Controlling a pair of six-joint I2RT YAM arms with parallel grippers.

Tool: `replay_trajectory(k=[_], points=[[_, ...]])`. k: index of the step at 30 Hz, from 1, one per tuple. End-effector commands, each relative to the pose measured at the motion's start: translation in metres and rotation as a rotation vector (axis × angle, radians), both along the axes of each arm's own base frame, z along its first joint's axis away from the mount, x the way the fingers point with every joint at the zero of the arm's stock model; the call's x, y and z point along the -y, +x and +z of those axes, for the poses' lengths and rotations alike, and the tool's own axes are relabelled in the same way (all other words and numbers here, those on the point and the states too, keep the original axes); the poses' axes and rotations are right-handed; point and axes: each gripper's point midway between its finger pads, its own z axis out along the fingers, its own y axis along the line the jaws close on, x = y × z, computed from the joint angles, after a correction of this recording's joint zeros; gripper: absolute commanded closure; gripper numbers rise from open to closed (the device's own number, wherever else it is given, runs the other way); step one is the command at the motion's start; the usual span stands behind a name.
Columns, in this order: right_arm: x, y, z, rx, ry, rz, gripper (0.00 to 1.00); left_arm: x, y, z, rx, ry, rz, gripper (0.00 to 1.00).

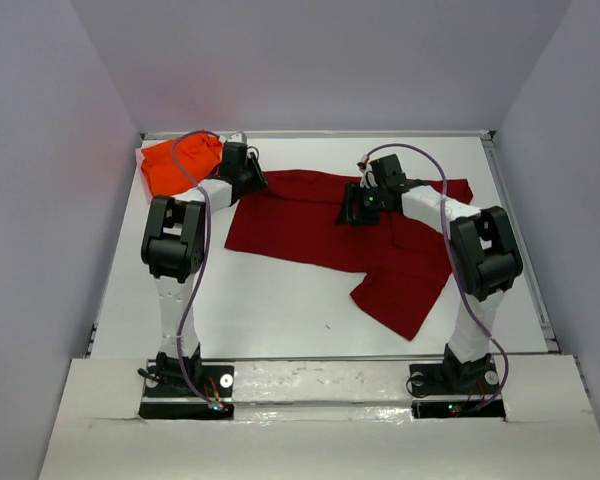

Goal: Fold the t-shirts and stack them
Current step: Fold the flattened tshirt in 1/3 of the way

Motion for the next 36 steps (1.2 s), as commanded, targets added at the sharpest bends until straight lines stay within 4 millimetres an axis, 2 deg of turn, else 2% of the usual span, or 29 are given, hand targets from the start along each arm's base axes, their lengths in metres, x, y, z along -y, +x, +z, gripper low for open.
replay_trajectory(k=[1, 12, 14, 17, 24, 36], points=[[-0.010, 0.006, 0.009, 0.037, 0.025, 0.027, 0.39, 0.011, 0.017, 0.021, 0.062, -0.017, -0.043, 0.60], [-0.009, 0.007, 0.003, 0.029, 0.017, 0.027, 0.39, 0.017, 0.018, 0.007, 0.041, -0.025, -0.080, 0.60], [-0.010, 0.008, 0.003, 0.033, 0.016, 0.027, 0.39, 0.018, 0.017, 0.007, 0.046, -0.035, -0.081, 0.68], [-0.010, 0.007, 0.004, 0.032, 0.019, 0.025, 0.39, 0.018, 0.016, 0.005, 0.045, -0.034, -0.084, 1.00], [-0.008, 0.006, 0.005, 0.034, 0.015, 0.024, 0.39, 0.011, 0.012, -0.003, 0.040, -0.008, -0.064, 1.00], [-0.013, 0.006, 0.004, 0.022, 0.035, 0.039, 0.39, -0.004, -0.012, 0.060, 0.101, 0.012, -0.024, 1.00]])
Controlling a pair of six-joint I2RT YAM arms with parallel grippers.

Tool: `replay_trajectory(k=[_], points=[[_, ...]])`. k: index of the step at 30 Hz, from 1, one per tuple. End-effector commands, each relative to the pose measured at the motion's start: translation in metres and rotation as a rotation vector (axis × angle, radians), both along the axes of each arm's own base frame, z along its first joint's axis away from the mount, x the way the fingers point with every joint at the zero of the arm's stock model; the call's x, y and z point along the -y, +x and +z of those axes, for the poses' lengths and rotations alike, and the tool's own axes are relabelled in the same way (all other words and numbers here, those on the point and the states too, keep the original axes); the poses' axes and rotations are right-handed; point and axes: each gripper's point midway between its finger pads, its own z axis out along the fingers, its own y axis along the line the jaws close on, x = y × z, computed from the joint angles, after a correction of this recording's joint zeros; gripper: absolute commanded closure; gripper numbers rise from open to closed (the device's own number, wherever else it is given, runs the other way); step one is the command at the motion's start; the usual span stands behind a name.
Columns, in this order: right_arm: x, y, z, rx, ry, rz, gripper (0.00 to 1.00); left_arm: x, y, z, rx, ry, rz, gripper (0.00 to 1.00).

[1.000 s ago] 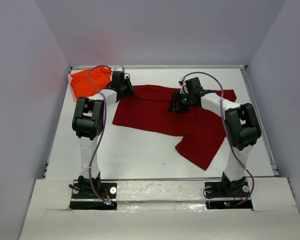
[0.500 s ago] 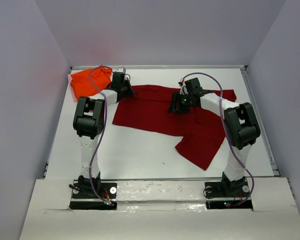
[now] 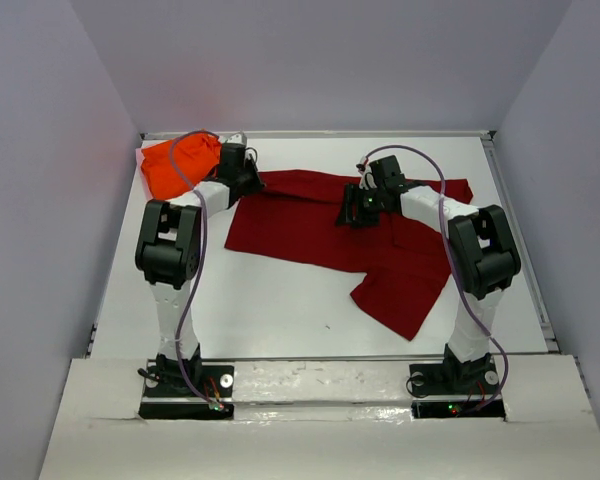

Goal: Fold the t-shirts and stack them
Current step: Fold the flattened tshirt in 1/3 of the way

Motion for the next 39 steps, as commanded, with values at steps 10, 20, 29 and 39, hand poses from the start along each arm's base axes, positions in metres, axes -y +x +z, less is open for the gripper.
replay_trajectory(k=[10, 20, 29, 39], points=[[-0.012, 0.006, 0.011, 0.038, 0.034, 0.032, 0.40, -0.013, -0.016, 0.078, 0.128, 0.017, 0.028, 1.00], [-0.012, 0.007, 0.007, 0.033, 0.031, 0.032, 0.40, 0.023, -0.035, 0.093, 0.101, -0.162, -0.054, 1.00], [-0.011, 0.008, 0.006, 0.031, 0.026, 0.029, 0.40, 0.057, -0.071, 0.066, 0.025, -0.280, -0.115, 1.00], [-0.011, 0.008, 0.006, 0.035, 0.024, 0.028, 0.40, 0.035, -0.100, 0.045, 0.007, -0.217, -0.053, 1.00]])
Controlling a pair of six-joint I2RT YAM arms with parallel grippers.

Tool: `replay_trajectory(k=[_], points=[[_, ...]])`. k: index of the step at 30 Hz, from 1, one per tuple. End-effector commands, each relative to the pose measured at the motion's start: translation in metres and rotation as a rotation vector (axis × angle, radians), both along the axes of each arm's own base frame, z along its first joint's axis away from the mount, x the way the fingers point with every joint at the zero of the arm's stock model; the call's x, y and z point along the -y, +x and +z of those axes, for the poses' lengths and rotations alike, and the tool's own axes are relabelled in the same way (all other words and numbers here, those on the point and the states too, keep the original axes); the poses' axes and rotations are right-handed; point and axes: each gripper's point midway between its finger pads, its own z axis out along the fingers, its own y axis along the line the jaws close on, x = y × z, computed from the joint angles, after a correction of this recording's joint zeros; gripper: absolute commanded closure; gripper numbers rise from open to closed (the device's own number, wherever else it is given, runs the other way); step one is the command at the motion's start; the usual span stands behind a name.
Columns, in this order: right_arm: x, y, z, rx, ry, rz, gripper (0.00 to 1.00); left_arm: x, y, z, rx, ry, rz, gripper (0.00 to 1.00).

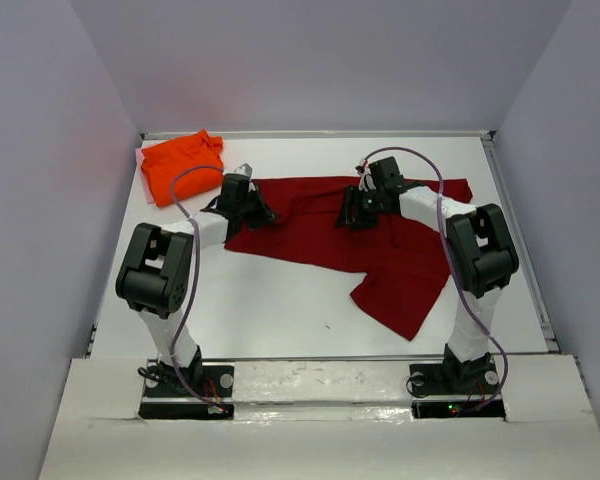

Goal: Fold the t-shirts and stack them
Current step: Fold the flattened tshirt in 1/3 of the way

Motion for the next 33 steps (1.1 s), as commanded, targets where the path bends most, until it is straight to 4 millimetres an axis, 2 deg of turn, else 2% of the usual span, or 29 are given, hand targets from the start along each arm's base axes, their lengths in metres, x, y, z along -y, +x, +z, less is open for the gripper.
replay_trajectory(k=[1, 2, 4, 7, 8, 9, 10, 11, 15, 17, 22, 25, 30, 33], points=[[-0.010, 0.009, 0.013, 0.050, 0.023, 0.023, 0.40, -0.013, 0.005, 0.040, 0.114, -0.006, 0.048, 1.00], [-0.010, 0.010, 0.012, 0.050, 0.023, 0.023, 0.40, -0.023, 0.004, 0.043, 0.121, 0.015, 0.079, 1.00], [-0.010, 0.009, 0.012, 0.048, 0.024, 0.026, 0.39, -0.030, 0.005, 0.054, 0.145, 0.026, 0.108, 1.00], [-0.010, 0.009, 0.011, 0.044, 0.022, 0.026, 0.39, -0.058, 0.012, 0.081, 0.207, 0.051, 0.204, 1.00], [-0.009, 0.008, 0.011, 0.046, 0.020, 0.025, 0.39, -0.066, 0.012, 0.097, 0.239, 0.050, 0.229, 1.00], [-0.009, 0.009, 0.012, 0.048, 0.019, 0.024, 0.39, -0.081, 0.016, 0.104, 0.261, 0.077, 0.272, 0.96], [-0.008, 0.009, 0.012, 0.051, 0.014, 0.019, 0.39, -0.087, 0.016, 0.109, 0.262, 0.089, 0.285, 0.97], [-0.007, 0.009, 0.012, 0.055, 0.010, 0.018, 0.39, -0.091, 0.019, 0.124, 0.292, 0.088, 0.292, 0.97], [-0.006, 0.010, 0.016, 0.068, 0.005, 0.014, 0.39, -0.109, 0.028, 0.137, 0.298, 0.122, 0.303, 0.96], [-0.005, 0.011, 0.014, 0.066, -0.001, 0.012, 0.39, -0.117, 0.027, 0.134, 0.280, 0.122, 0.309, 0.97], [-0.004, 0.013, 0.010, 0.064, -0.018, 0.009, 0.39, -0.115, 0.017, 0.122, 0.265, 0.079, 0.300, 0.97], [-0.002, 0.015, 0.009, 0.066, -0.032, 0.001, 0.39, -0.113, 0.008, 0.105, 0.240, 0.057, 0.301, 0.97], [0.000, 0.015, 0.011, 0.068, -0.039, -0.010, 0.39, -0.118, 0.013, 0.101, 0.237, 0.065, 0.328, 1.00], [0.015, 0.021, 0.015, 0.105, -0.104, -0.080, 0.39, -0.118, 0.017, 0.101, 0.238, 0.066, 0.334, 1.00]])
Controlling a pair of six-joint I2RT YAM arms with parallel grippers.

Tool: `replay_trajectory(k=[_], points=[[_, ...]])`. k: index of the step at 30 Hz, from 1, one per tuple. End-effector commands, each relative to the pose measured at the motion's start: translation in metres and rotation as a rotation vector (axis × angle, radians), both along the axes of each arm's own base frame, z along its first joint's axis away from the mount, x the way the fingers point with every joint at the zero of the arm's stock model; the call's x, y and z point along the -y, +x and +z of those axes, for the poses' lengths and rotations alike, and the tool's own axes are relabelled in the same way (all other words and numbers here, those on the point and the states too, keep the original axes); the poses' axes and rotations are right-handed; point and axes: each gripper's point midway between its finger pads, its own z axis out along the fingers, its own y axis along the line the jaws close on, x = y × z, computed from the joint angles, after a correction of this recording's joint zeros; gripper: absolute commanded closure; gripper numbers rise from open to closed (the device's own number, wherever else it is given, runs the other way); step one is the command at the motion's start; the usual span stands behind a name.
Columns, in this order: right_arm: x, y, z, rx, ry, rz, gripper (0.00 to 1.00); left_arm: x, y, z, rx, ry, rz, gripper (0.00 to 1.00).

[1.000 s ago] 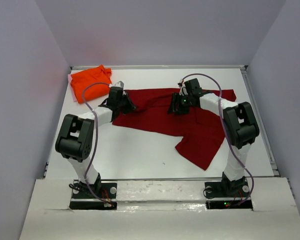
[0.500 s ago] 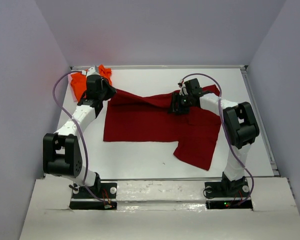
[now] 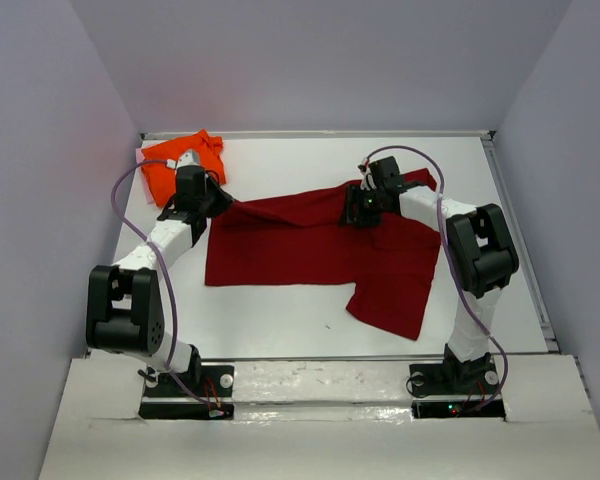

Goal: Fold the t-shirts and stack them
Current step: Fold the flattened tshirt in 1/3 of the way

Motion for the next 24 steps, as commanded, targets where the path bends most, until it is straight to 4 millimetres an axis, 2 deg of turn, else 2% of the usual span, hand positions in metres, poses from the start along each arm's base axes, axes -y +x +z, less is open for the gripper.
replay_trajectory(k=[1, 5, 10, 11, 14, 18, 22, 24], points=[[0.011, 0.015, 0.025, 0.104, -0.065, -0.069, 0.39, -0.002, 0.013, 0.023, 0.081, -0.007, 0.014, 1.00], [0.037, 0.022, 0.041, 0.178, -0.154, -0.186, 0.39, -0.004, 0.014, 0.025, 0.094, -0.002, 0.018, 1.00], [0.052, 0.019, 0.052, 0.203, -0.177, -0.286, 0.39, -0.007, 0.012, 0.026, 0.107, -0.006, 0.027, 1.00], [0.067, 0.022, 0.053, 0.217, -0.213, -0.340, 0.39, -0.007, 0.010, 0.024, 0.105, -0.008, 0.028, 1.00], [0.089, 0.016, 0.060, 0.243, -0.260, -0.420, 0.39, -0.002, 0.010, 0.025, 0.115, -0.029, 0.011, 1.00], [0.135, 0.007, 0.065, 0.216, -0.236, -0.587, 0.40, 0.000, 0.011, 0.027, 0.117, -0.036, -0.003, 1.00], [0.155, -0.003, 0.065, 0.224, -0.272, -0.669, 0.41, 0.002, 0.010, 0.031, 0.129, -0.048, -0.019, 1.00], [0.176, -0.010, 0.059, 0.222, -0.342, -0.741, 0.41, 0.002, 0.009, 0.034, 0.137, -0.052, -0.021, 1.00]])
